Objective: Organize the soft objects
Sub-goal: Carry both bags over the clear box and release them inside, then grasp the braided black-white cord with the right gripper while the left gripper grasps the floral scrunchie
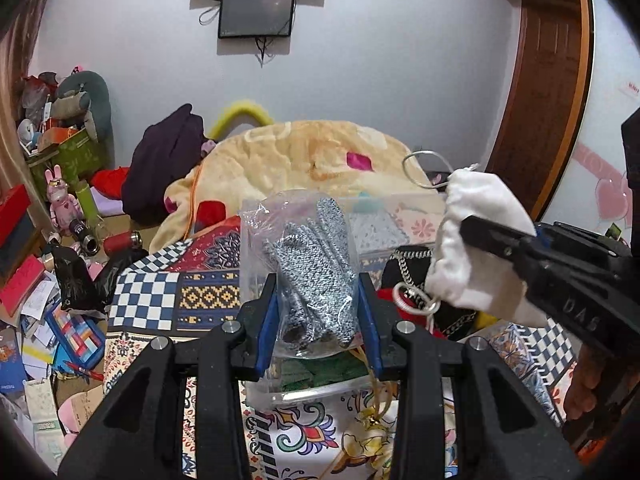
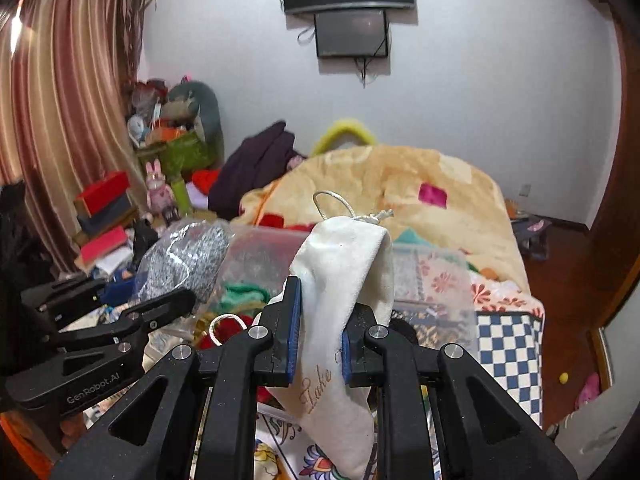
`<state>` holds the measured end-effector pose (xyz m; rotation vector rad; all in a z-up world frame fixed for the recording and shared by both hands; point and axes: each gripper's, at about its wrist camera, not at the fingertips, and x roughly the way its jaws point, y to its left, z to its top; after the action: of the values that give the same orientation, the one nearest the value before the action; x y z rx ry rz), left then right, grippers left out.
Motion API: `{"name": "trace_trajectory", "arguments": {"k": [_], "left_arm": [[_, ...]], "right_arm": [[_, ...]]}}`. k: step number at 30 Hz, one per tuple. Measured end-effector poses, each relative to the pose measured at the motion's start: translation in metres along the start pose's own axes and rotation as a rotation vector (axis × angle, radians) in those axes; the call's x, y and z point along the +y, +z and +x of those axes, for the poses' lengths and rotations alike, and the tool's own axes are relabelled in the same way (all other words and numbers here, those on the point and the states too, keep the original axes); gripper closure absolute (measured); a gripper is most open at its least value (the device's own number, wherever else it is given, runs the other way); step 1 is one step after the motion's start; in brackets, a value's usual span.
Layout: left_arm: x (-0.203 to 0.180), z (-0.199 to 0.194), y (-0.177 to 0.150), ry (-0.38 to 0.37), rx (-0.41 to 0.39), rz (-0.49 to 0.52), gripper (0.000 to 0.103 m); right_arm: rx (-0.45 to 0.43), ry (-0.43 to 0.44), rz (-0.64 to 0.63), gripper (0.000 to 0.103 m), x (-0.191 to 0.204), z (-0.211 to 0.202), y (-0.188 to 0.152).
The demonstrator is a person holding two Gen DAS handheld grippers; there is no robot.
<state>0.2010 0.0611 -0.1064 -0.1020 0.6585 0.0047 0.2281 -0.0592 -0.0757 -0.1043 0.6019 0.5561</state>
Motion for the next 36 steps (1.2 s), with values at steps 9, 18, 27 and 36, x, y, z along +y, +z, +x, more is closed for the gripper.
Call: {"name": "trace_trajectory", "arguments": {"k": [9,18,27,36], "left_arm": [[-0.002,0.007,-0.007,-0.022,0.044,-0.002,0.063],[0.001,-0.019,-0.007,-0.054,0.001,-0.02,0.055],[-0.001,-0.073,-0.007,-0.057,-0.11,0.001,0.046],[-0.006,-0.098,-0.024,-0.072,-0.126,0.022,0.037]], "right_arm": [[0.079,0.013,-0.012,0.076,0.001,0.014,-0.005],[0.046,0.01,-0.035,0.052,0.004,-0.007,-0.007],[-0.069,0.044,-0.026,0.04,0.011,-0.052,0.001],[-0.08,0.076,-0.005,0.034,0.009,-0.067,-0.019]]}}
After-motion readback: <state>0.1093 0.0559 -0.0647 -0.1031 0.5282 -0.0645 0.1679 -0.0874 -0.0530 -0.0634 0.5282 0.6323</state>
